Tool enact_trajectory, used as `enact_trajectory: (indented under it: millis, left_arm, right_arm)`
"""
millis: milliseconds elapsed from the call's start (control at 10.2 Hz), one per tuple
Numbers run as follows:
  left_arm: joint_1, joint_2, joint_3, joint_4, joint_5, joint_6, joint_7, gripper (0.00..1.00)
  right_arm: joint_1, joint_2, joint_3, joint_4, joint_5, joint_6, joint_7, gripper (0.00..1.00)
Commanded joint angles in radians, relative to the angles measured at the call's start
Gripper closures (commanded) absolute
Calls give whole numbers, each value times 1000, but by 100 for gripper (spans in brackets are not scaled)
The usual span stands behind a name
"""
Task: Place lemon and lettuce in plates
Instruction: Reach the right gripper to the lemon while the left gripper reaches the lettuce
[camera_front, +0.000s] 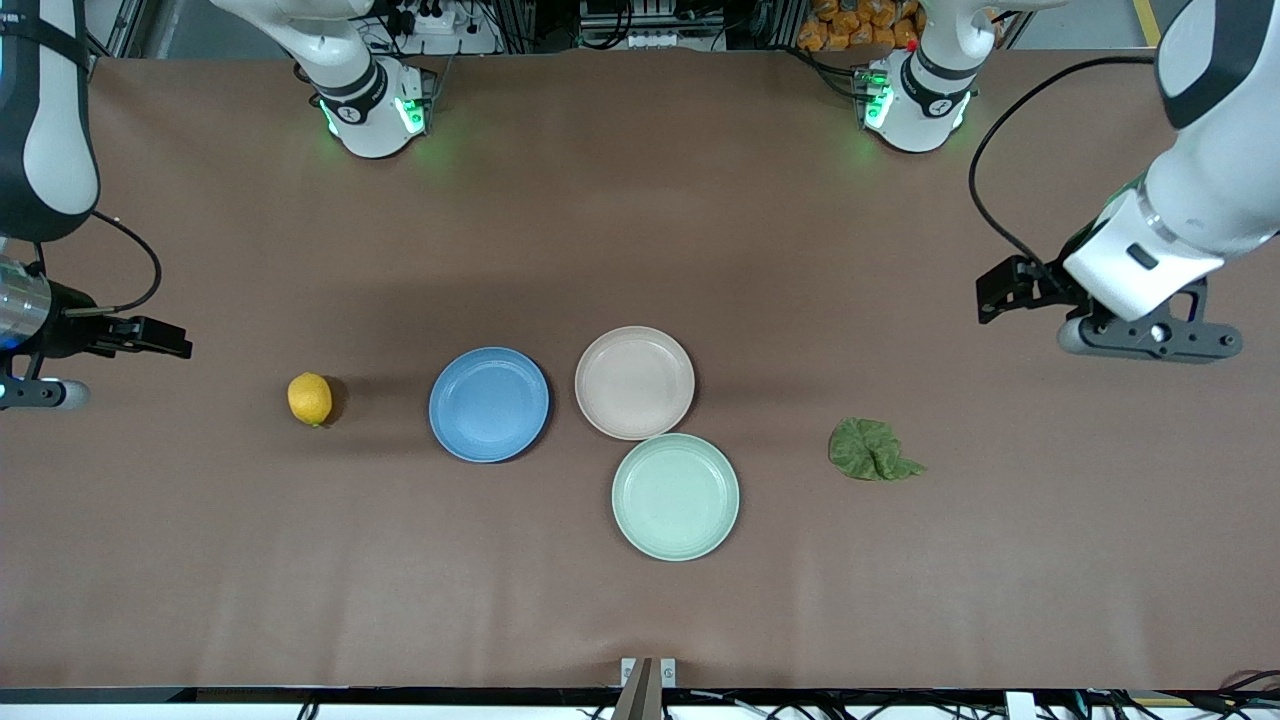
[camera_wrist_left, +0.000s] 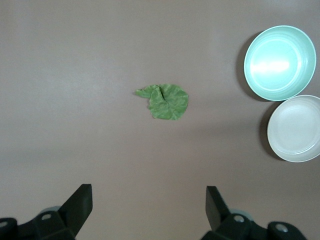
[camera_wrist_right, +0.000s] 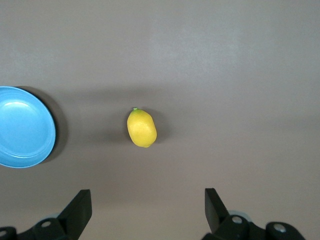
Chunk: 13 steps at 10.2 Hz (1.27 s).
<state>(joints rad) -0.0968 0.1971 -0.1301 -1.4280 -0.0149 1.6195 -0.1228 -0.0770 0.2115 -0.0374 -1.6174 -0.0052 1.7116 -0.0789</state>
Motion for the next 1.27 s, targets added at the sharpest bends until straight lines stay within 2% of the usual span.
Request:
enact_trajectory:
  millis: [0,195,585,878,1171]
  left_arm:
    - [-4,47,3,4,-17,16,12,0]
    - [-4,93,3,4,-16,57,9,0]
    - [-18,194,3,4,-22,152,5,0]
    - [-47,238,3,4,-11,207,-75,0]
    - [-72,277,4,4,-10,224,-147,0]
  right_arm:
    - [-12,17,11,-2,5,26,2,0]
    - [-12,26,11,-21,5,52,2,0]
    - [-12,26,11,-146,5,212,4,0]
    - [-7,23,13,-255,7,369,4,0]
    - [-1,22,14,-401,8,586,13,0]
